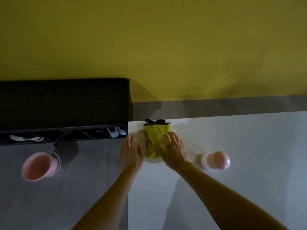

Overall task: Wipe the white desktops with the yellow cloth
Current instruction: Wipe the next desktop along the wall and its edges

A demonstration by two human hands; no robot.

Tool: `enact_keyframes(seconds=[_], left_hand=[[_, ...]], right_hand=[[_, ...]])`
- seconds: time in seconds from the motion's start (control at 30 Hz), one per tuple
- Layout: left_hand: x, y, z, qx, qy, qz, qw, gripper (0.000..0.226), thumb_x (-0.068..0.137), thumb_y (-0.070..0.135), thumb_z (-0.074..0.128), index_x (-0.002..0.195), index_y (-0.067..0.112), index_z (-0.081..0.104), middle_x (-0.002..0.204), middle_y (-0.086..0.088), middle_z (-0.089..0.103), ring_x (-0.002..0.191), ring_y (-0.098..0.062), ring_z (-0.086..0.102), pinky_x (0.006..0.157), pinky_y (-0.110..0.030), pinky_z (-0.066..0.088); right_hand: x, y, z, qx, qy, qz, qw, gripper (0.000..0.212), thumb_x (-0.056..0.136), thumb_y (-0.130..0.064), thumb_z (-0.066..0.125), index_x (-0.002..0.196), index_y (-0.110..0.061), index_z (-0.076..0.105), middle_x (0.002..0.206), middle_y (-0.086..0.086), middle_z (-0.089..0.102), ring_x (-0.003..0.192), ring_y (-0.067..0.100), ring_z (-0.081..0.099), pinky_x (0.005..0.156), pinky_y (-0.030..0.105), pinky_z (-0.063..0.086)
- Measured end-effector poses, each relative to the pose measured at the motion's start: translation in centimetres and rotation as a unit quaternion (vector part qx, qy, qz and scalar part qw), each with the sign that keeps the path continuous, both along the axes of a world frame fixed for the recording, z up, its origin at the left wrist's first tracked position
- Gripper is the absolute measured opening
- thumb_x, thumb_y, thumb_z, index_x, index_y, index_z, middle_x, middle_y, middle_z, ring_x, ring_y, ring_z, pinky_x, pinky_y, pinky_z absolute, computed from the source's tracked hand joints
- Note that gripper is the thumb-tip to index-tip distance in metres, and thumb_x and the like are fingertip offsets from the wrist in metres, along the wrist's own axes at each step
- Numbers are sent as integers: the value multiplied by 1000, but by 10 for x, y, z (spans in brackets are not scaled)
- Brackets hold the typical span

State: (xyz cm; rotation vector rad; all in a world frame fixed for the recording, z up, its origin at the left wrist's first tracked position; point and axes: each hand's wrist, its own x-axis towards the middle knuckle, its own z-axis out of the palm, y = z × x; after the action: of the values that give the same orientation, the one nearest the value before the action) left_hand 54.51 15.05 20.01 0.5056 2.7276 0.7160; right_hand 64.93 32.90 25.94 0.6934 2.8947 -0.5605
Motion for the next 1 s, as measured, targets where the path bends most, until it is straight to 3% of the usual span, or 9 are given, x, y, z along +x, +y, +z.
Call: enact_keyframes(seconds=[0.1,0.17,0.3,0.43,0.5,0.6,0.8,0.9,1.0], left_hand=[[-3,3,-15,35,-14,81,996,55,111,42,40,160,19,37,152,-15,52,130,-35,60,101,-56,56],[-9,12,-19,53,-31,136,989,54,109,47,32,151,16,45,138,-16,59,117,-35,65,91,-52,58],[-3,23,-22,28,-19,197,980,53,110,60,20,121,18,51,102,-10,68,84,-34,68,65,-38,47],[4,30,-21,-51,44,203,977,30,114,45,37,117,18,50,88,-9,68,71,-37,68,59,-35,36],[7,31,-21,-60,52,204,976,20,113,36,42,114,18,50,85,-9,68,68,-39,68,56,-36,37],[8,27,-23,-60,74,199,975,23,111,27,47,127,15,59,87,-11,72,66,-39,69,53,-40,47],[9,26,-19,-66,73,204,974,48,113,38,35,154,17,48,118,-12,75,88,-39,74,65,-44,54],[10,24,-14,-59,84,181,978,60,112,52,31,163,22,35,138,-9,64,102,-31,72,64,-34,46],[9,25,-11,-49,89,147,984,59,112,56,31,163,28,34,139,-4,58,104,-24,69,61,-27,40]], right_hand=[[-18,-5,-23,25,-16,57,998,78,111,-56,41,172,-13,19,179,17,16,168,36,9,134,57,20],[-27,-2,-38,36,-21,92,995,82,112,-60,28,173,-9,7,181,17,5,168,35,0,135,57,14],[-31,4,-59,16,16,114,993,84,113,-64,28,174,-11,4,182,13,6,169,32,2,137,54,8],[-58,11,-61,34,43,124,991,84,110,-61,38,172,-8,16,180,16,16,167,36,11,135,56,10],[-95,13,-56,29,39,139,989,84,107,-62,39,169,-9,23,174,15,30,160,38,26,133,56,16],[-158,6,-52,22,25,197,980,73,105,-64,41,160,-16,37,150,7,54,136,34,51,123,50,34],[-177,25,-47,-44,-15,230,972,61,105,-69,46,149,-27,48,136,5,62,122,33,61,105,46,48],[-146,89,-42,5,-54,209,976,70,102,-78,33,145,-26,49,131,9,65,115,37,65,96,45,52],[-126,130,-36,63,-61,241,967,85,92,-84,12,133,-22,52,119,8,68,105,35,68,87,42,51]])
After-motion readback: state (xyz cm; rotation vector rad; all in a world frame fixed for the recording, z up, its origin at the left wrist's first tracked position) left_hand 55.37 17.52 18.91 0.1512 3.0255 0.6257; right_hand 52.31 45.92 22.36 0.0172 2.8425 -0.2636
